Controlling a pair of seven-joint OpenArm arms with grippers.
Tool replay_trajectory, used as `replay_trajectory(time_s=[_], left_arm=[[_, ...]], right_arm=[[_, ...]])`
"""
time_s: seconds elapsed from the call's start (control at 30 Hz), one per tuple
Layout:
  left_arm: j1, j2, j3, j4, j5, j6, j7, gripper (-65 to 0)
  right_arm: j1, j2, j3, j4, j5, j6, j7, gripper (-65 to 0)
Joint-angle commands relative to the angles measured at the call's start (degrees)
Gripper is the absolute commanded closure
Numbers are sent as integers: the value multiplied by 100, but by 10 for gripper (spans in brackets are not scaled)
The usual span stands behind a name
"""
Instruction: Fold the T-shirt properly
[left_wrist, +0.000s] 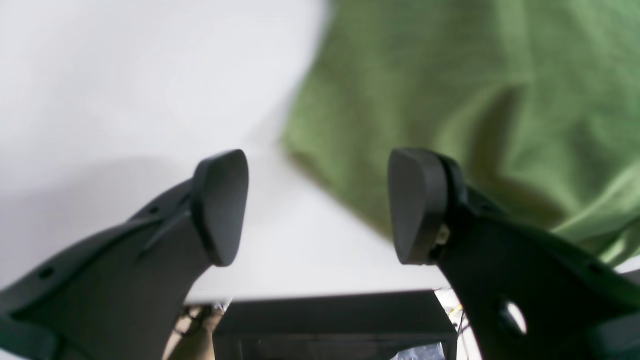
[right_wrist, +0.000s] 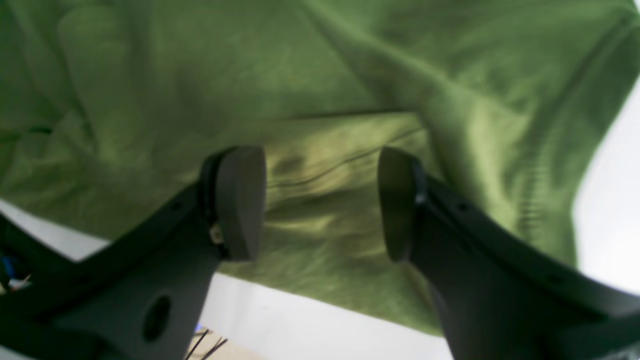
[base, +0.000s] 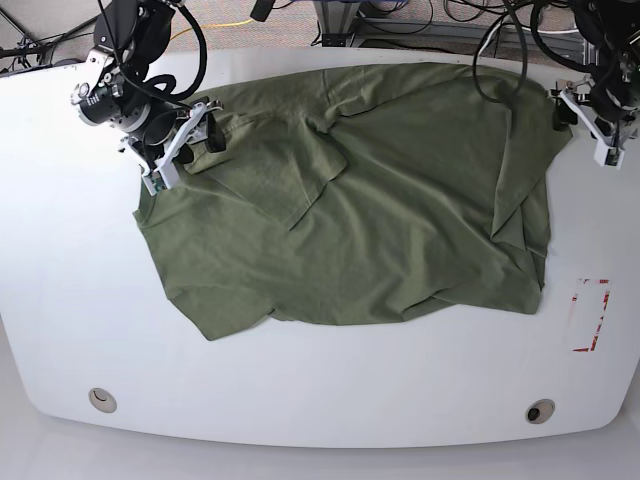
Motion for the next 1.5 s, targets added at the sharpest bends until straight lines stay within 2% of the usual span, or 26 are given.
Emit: replay_trajectory(time_s=[0.0,0.3,0.67,0.7,0.73,0.77,0.8,0.83,0.87,1.0,1.13,1.3,1.47], left_arm=[[5,-68,-164,-26,-64,3,-55,-408],[-426,-77,-146,-975,-231,3,-72,-408],[-522,-77,355,-1441,-188,3,-72,-399],[-522,-77,355,-1476,-188,3,-72,-389],[-522,-77,346,-1520,-179,3,-72,-350],[-522,-77,346,-1538,-179,3,-72,-283],[-522,-77,346,-1547,-179,3,-81,-190],[-522,-77,337,-1520,-179,3,-81,-115],[-505,-77,328,-1485,-179,3,-81,-10],[-329,-59,-76,-1221,-214,3,-72,0],[-259,134,-454,-720,-214,3,-46,0],[-4,152,-542,-184,-214,3,-37,0],[163,161,-656,168,-231,3,297,0]], right_arm=[[-9,34,-32,102,104,6,91,-342],[-97,34,-32,102,130,6,91,-342],[-62,34,12,111,130,6,100,-342],[-62,34,12,111,130,6,100,-342],[-62,34,12,111,130,6,100,-341],[-53,34,30,111,130,6,100,-339],[-53,34,109,111,130,6,100,-325],[-53,25,144,111,130,6,100,-306],[-44,16,188,111,130,6,100,-266],[105,-72,223,111,121,6,100,-154],[343,-81,223,93,77,6,100,-84],[844,-81,214,-197,68,6,91,-60],[1547,-45,214,-1340,68,6,127,-59]])
